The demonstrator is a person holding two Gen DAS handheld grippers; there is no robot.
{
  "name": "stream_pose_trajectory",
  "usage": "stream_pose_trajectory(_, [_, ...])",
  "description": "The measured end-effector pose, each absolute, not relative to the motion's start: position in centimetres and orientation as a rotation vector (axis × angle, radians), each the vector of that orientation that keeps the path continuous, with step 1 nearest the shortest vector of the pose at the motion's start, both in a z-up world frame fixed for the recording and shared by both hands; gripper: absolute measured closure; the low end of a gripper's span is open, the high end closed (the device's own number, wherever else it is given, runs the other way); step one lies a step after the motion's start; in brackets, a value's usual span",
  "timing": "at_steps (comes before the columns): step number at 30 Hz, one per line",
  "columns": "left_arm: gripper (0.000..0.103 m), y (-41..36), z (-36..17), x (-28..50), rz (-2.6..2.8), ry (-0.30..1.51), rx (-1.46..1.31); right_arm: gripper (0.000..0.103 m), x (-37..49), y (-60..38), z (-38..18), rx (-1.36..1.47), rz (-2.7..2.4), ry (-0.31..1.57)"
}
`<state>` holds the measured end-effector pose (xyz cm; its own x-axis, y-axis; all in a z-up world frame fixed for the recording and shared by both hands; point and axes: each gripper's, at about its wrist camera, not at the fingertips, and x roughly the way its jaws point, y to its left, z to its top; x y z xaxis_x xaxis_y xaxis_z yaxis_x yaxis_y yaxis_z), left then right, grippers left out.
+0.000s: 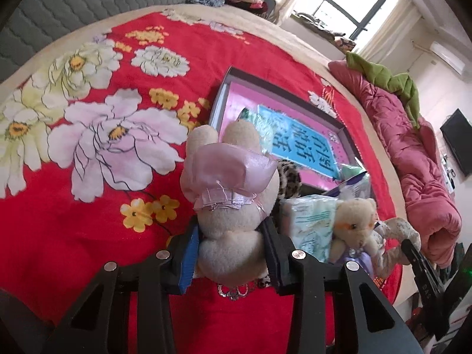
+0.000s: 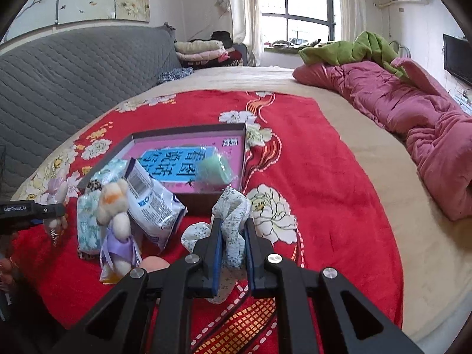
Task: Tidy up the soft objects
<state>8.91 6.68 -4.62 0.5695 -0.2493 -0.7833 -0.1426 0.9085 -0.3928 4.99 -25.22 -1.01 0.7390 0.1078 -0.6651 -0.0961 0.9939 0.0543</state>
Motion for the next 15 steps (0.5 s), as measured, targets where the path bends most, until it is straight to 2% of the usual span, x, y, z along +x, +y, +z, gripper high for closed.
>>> stream_pose_trajectory(15, [0.062, 5.1, 0.3, 7.9, -0.090, 0.871, -0.354, 0.089, 4.8, -24.1, 3.7, 0.033, 0.158, 0.619])
